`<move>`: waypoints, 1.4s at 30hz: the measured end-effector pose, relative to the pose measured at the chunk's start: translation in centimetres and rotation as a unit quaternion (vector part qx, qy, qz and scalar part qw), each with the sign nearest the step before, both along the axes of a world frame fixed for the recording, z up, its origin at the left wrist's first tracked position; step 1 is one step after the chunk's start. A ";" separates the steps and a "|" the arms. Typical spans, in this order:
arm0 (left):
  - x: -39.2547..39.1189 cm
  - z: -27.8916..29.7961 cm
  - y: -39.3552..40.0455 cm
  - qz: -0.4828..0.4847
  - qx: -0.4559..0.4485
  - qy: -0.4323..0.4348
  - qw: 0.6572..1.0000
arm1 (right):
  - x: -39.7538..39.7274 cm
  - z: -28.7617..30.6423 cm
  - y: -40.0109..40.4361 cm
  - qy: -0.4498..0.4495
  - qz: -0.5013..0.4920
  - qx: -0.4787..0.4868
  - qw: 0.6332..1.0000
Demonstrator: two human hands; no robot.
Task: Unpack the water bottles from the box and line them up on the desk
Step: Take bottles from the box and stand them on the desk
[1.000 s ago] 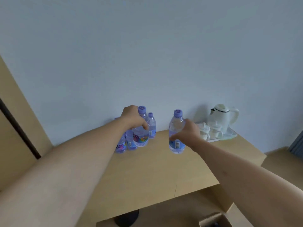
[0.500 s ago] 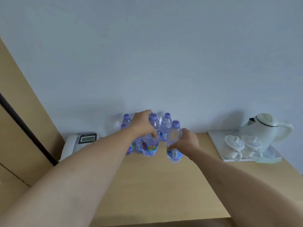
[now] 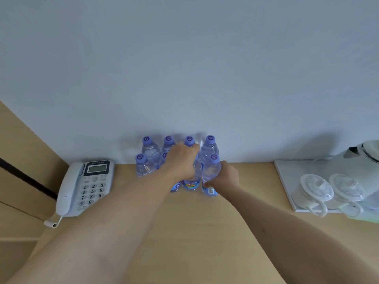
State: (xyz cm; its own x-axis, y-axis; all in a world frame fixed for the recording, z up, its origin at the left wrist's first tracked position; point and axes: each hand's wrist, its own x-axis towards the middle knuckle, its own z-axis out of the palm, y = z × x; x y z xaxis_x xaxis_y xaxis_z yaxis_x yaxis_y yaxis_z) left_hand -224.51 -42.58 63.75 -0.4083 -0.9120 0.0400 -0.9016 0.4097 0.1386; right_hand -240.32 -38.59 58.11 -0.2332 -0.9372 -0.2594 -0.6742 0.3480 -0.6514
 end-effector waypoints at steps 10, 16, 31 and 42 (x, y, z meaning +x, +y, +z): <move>-0.1 -1.1 -1.0 0.029 -0.020 -0.091 0.995 | 0.9 -2.2 -1.7 -0.057 -0.037 -0.042 0.997; 0.0 -1.4 -0.3 0.025 0.003 -0.107 0.994 | 0.4 -2.0 -1.4 -0.027 -0.013 -0.020 0.999; -3.9 6.4 6.2 -0.126 -0.028 0.019 0.991 | -3.3 6.7 11.3 0.091 -0.099 -0.072 0.988; -14.0 7.2 21.0 -0.315 0.014 0.028 0.948 | -9.0 10.5 32.4 0.188 -0.257 -0.020 0.948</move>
